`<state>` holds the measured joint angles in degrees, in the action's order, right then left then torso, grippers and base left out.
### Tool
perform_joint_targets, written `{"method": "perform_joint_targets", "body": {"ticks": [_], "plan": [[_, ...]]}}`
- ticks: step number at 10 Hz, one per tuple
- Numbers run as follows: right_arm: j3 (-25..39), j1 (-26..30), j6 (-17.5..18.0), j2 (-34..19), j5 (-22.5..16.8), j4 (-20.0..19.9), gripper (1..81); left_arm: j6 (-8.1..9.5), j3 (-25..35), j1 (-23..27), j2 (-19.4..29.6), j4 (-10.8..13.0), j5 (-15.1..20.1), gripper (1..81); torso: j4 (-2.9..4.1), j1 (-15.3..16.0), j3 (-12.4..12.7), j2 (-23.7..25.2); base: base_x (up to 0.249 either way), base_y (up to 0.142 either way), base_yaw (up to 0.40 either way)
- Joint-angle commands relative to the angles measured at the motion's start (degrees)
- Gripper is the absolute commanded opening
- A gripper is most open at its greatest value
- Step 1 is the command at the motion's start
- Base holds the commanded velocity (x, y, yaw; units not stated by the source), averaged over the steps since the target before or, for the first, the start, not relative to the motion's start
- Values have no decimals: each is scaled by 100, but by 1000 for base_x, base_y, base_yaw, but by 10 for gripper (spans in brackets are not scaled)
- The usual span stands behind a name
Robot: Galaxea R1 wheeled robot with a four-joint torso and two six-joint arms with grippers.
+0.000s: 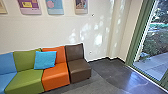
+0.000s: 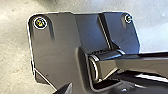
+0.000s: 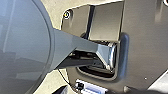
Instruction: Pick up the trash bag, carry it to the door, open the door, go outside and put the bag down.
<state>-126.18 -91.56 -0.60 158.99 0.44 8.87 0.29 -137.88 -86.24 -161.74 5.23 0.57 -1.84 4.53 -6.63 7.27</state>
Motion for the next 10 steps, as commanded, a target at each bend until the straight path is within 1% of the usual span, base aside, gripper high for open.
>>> {"method": "perform_joint_targets", "body": {"ticks": [1, 2, 4, 6, 7, 8, 10], "plan": [[657, 142, 25, -523, -343, -9, 811, 15, 261, 252, 186, -110, 338, 811, -141, 365, -528, 566, 0, 0, 0], [710, 151, 25, -603, -343, -17, 811, 15, 410, 260, 282, -110, 338, 811, -30, 459, -646, 717, 0, 0, 0], [763, 160, 103, -760, -343, -35, 811, 15, 638, 296, 458, -163, 338, 811, -46, 706, -1014, 1110, 0, 0, 0], [1017, 160, 139, -1015, -334, -44, 811, 15, 656, 340, 485, -189, 347, 811, -46, 975, -1407, 1530, 0, 0, 0], [1210, 160, 183, -1191, -325, -88, 811, 15, 639, 383, 493, -276, 355, 811, -46, 1112, -1193, 1745, 0, 0, 0], [1413, 177, 200, -1358, -316, -105, 811, 15, 622, 445, 502, -408, 399, 811, -46, 1237, -1242, 1937, 0, 0, 0], [1860, 238, 200, -1726, -282, -202, 811, 15, 621, 603, 546, -576, 444, 811, -46, 1432, -1357, 2234, 0, 0, 0]]}}
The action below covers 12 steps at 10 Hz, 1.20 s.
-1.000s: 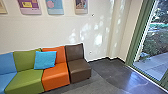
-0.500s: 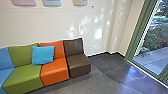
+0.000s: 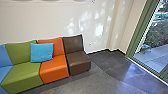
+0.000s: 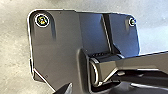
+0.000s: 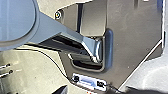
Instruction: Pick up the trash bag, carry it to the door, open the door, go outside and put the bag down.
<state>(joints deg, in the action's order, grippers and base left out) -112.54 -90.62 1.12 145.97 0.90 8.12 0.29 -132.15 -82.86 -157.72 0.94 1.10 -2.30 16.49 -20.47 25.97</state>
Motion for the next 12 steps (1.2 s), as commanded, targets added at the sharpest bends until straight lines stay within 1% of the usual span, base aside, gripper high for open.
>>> {"method": "perform_joint_targets", "body": {"ticks": [1, 3, 4, 6, 7, 8, 9, 10, 11, 12], "plan": [[707, 180, 28, -609, -328, -179, 811, 15, 48, 318, 162, -190, 391, 811, 0, 362, 0, 564, 0, 0, 0], [972, 277, 20, -830, -328, -293, 811, 15, 48, 458, 188, -296, 444, 811, 0, 622, -5, 977, 0, 0, 0], [1060, 321, 11, -900, -336, -337, 811, 15, 48, 546, 214, -340, 567, 811, 0, 751, -5, 1183, 0, 0, 0], [1314, 382, 11, -1058, -354, -364, 811, 15, 110, 669, 267, -358, 646, 811, 0, 1021, -5, 1609, 0, 0, 0], [1428, 417, 20, -1155, -371, -364, 811, 15, 153, 748, 293, -375, 725, 811, 0, 1147, -219, 1812, 0, 0, 0], [1534, 444, 46, -1269, -371, -364, 811, 15, 180, 836, 329, -445, 778, 811, 0, 1276, -546, 2016, 0, 0, 0], [1683, 505, 55, -1392, -371, -390, 811, 15, 232, 907, 364, -481, 839, 811, 0, 1368, -592, 2166, 0, 0, 0], [1877, 549, 64, -1550, -380, -417, 811, 15, 338, 977, 425, -489, 953, 811, 0, 1457, -704, 2308, 0, 0, 0], [2061, 602, 64, -1690, -380, -442, 811, 15, 444, 1047, 487, -489, 971, 811, 0, 1564, -865, 2477, 0, 0, 0], [2176, 637, 64, -1805, -380, -452, 811, 15, 479, 1118, 522, -568, 971, 811, 0, 1693, -1056, 2683, 0, 0, 0]]}}
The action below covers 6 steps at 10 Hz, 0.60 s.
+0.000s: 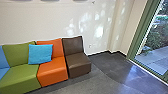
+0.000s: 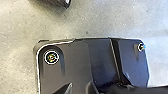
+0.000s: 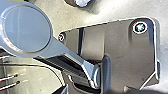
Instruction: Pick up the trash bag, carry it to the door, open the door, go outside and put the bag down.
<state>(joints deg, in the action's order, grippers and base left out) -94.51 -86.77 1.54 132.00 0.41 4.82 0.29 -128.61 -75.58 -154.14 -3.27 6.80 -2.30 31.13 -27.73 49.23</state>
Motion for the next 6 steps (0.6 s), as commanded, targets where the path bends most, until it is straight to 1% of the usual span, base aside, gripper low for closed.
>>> {"method": "perform_joint_targets", "body": {"ticks": [1, 2, 4, 5, 6], "plan": [[469, 287, 31, -514, -331, -130, 811, 15, 143, 461, 190, -218, 410, 811, 0, 360, -524, 562, 0, 0, 0], [549, 314, 40, -628, -331, -147, 811, 15, 143, 548, 207, -253, 427, 811, 0, 494, -723, 770, 0, 0, 0], [663, 436, 31, -821, -331, -279, 811, 15, 143, 777, 260, -376, 700, 811, 0, 751, -1103, 1172, 0, 0, 0], [690, 506, 39, -874, -332, -288, 811, 15, 143, 856, 277, -420, 708, 811, 0, 1239, -1814, 1929, 0, 0, 0], [733, 621, 31, -953, -340, -358, 811, 15, 143, 944, 295, -447, 708, 811, 0, 1029, -964, 1605, 0, 0, 0]]}}
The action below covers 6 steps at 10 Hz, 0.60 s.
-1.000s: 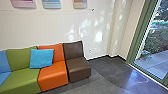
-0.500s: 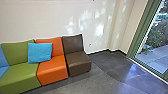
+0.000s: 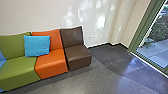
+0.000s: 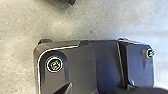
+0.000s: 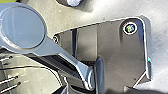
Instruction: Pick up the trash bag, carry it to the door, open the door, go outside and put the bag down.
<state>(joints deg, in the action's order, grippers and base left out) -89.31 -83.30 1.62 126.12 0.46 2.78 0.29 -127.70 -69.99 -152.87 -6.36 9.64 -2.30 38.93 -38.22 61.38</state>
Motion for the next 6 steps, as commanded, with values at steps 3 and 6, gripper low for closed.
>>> {"method": "perform_joint_targets", "body": {"ticks": [3, 6], "plan": [[450, 826, 22, -673, -546, -365, 811, 15, 25, 648, 186, -268, 670, 811, 0, 582, -81, 916, 0, 0, 0], [556, 1582, 22, -840, -1214, -813, 811, 23, 16, 832, 204, -418, 688, 811, 0, 966, -92, 1530, 0, 0, 0]]}}
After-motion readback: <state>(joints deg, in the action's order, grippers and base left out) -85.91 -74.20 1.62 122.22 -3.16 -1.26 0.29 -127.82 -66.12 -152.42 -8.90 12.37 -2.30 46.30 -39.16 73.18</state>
